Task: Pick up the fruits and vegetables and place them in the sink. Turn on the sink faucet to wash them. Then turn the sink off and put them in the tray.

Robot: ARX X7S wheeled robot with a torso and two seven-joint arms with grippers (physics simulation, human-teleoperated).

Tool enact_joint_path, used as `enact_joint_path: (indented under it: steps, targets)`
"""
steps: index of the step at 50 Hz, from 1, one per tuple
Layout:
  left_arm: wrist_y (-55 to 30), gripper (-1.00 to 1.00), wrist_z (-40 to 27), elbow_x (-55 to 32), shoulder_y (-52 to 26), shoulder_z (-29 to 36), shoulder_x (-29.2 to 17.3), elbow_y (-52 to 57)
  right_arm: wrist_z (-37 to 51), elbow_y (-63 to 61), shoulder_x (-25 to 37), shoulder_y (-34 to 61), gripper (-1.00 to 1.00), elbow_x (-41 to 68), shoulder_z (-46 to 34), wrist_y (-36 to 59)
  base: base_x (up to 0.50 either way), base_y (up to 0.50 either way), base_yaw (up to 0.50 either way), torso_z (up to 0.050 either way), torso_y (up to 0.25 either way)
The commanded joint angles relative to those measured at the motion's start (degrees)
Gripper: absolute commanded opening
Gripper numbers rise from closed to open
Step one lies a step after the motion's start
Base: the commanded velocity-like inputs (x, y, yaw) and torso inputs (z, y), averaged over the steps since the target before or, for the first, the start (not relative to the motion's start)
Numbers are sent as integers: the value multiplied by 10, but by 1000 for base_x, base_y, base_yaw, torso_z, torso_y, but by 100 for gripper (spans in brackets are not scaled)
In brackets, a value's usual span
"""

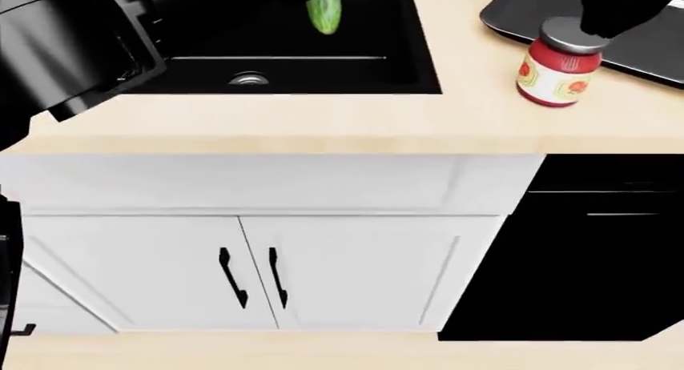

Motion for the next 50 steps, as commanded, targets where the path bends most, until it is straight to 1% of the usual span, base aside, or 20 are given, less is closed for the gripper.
enact_joint_path:
  steps: [1, 12, 25, 32, 39, 50]
  targets:
    - [-5, -100, -7, 4, -14, 2, -11, 17, 2, -7, -1, -29, -100, -12, 5, -26, -125, -500, 0, 0, 0]
    - [-9, -100, -4, 15, -25, 4, -19, 19, 4, -4, -8, -48, -100, -28, 7, -49, -117, -500, 0, 0, 0]
    - [-17, -100, -4, 28, -55, 6, -31, 17, 8, 3, -7, -57, -100, -32, 17, -70, 19, -500, 0, 0, 0]
    - [-20, -100, -5, 30, -64, 6, -35, 23, -3, 23, -21, -50, -100, -46, 18, -74, 184, -500, 0, 0, 0]
    - [-27, -100, -6, 35, -82, 8, -41, 16, -11, 32, -15, -42, -100, -45, 21, -67, 211, -500, 0, 0, 0]
    - [-42, -100, 1, 35, -102, 15, -46, 18, -27, 48, -31, -24, -100, -58, 16, -51, 212, -500, 0, 0, 0]
